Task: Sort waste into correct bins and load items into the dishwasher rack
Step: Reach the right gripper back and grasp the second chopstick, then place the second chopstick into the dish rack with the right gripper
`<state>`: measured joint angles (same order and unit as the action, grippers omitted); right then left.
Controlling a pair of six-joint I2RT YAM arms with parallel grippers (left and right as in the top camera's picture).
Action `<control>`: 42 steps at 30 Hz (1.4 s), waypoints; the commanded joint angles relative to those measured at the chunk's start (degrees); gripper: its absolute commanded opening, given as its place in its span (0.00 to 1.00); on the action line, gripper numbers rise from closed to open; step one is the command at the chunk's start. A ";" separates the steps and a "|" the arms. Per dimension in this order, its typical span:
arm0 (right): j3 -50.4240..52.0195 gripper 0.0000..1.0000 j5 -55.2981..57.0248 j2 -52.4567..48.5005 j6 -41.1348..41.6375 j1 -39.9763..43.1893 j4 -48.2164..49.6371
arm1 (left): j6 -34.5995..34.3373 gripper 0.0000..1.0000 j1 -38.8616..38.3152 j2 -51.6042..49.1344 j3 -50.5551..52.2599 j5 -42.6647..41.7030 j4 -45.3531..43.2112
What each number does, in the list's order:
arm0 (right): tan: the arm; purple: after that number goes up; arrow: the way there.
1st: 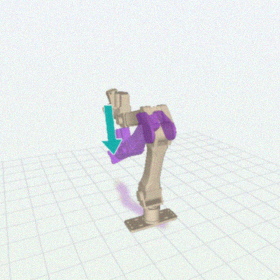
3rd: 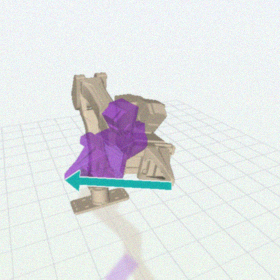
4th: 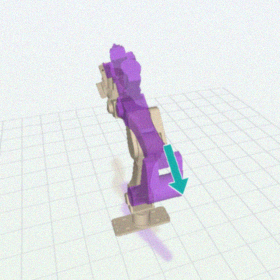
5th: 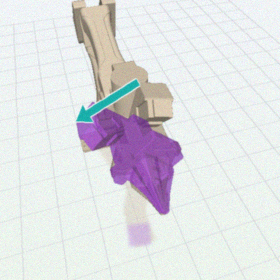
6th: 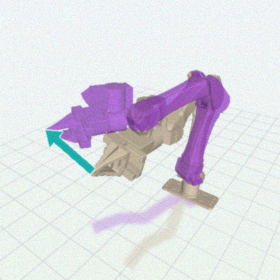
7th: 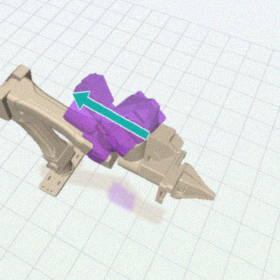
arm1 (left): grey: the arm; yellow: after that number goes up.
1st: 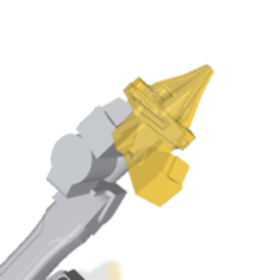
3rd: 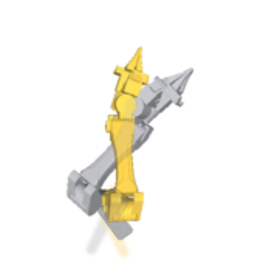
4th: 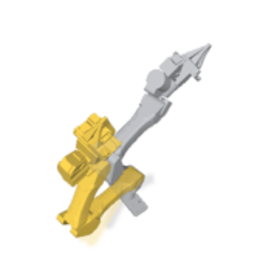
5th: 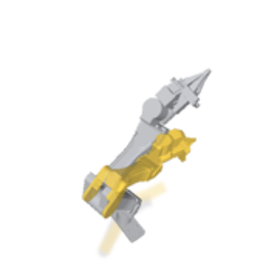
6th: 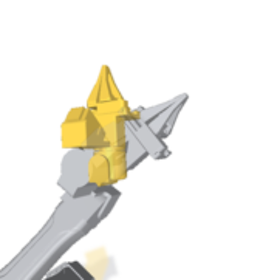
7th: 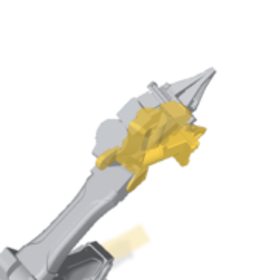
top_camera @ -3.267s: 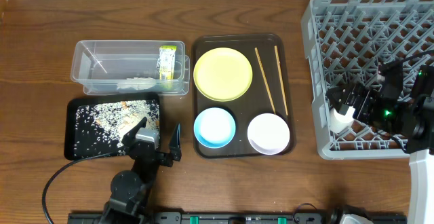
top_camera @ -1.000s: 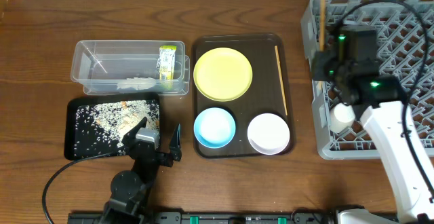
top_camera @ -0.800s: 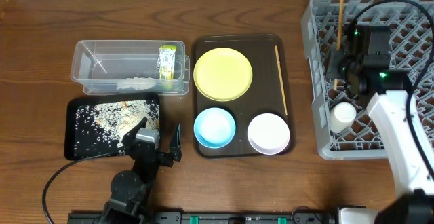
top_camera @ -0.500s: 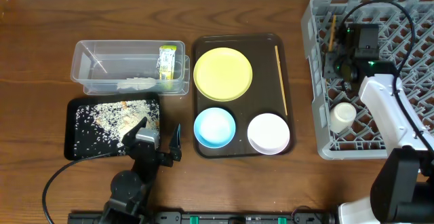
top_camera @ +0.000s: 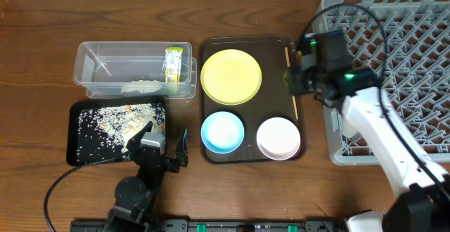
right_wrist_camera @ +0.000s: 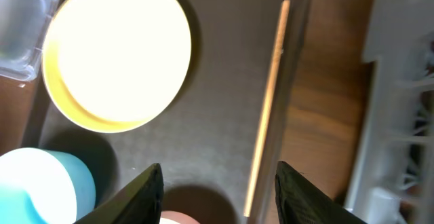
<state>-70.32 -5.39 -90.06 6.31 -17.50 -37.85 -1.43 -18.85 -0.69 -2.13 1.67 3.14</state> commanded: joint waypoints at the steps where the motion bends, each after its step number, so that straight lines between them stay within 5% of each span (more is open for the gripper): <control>1: 0.94 0.48 10.38 -5.18 7.61 -2.49 0.87 | 0.55 0.88 0.31 0.46 1.90 0.24 0.81; 6: 0.92 0.45 16.65 -13.84 7.78 -2.19 6.10 | 0.55 0.88 0.31 0.46 1.90 0.24 0.81; 11: 0.92 0.32 8.79 -19.63 4.79 -1.62 9.79 | 0.55 0.88 0.31 0.46 1.90 0.24 0.81; 21: 0.90 0.35 11.37 -24.46 4.76 -1.64 10.60 | 0.55 0.88 0.31 0.46 1.90 0.24 0.81; 33: 0.20 0.44 6.91 -15.17 2.84 -1.64 9.33 | 0.55 0.88 0.31 0.46 1.90 0.24 0.81; 42: 0.28 0.43 11.56 -20.57 2.84 -1.64 8.94 | 0.55 0.88 0.31 0.46 1.90 0.24 0.81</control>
<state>-69.80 4.12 -107.57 9.82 -19.64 -28.88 -1.43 -18.85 -0.69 -2.11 1.67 3.11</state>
